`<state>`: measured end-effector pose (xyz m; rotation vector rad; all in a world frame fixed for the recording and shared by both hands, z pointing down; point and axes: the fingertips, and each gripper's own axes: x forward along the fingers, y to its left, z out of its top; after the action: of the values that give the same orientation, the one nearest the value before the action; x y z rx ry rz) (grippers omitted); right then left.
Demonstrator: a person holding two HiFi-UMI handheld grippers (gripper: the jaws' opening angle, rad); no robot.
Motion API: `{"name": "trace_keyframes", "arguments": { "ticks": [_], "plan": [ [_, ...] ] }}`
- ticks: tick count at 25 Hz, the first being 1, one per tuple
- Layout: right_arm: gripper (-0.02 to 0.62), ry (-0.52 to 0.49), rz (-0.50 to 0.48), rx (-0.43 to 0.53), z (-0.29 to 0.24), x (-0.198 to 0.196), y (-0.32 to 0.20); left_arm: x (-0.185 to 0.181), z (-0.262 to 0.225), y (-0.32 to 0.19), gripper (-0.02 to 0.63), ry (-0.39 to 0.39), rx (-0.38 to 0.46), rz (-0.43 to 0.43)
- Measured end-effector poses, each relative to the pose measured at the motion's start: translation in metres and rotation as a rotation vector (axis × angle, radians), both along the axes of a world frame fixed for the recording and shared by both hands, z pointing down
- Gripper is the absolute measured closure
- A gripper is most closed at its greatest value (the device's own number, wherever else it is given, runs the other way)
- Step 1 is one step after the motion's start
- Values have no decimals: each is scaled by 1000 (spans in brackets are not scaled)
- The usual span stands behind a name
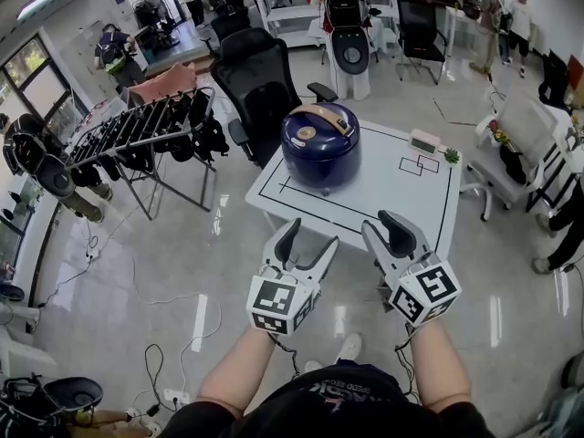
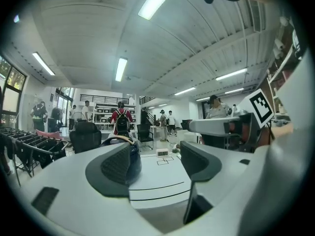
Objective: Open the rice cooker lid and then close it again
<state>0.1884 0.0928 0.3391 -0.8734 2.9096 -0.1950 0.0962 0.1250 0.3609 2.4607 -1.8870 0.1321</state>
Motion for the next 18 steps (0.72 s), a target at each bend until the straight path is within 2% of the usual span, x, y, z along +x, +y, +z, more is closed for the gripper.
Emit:
{"name": "trace_keyframes", "arguments": {
  "ticks": [4,18],
  "plan": [
    [454,-11,3,0,-3,7,-20,4,-3,-18,281,-14,0,-6],
    [454,-46,2,40,-21,43,-57,31,-21,-55,281,-36,43,-16]
  ]
}}
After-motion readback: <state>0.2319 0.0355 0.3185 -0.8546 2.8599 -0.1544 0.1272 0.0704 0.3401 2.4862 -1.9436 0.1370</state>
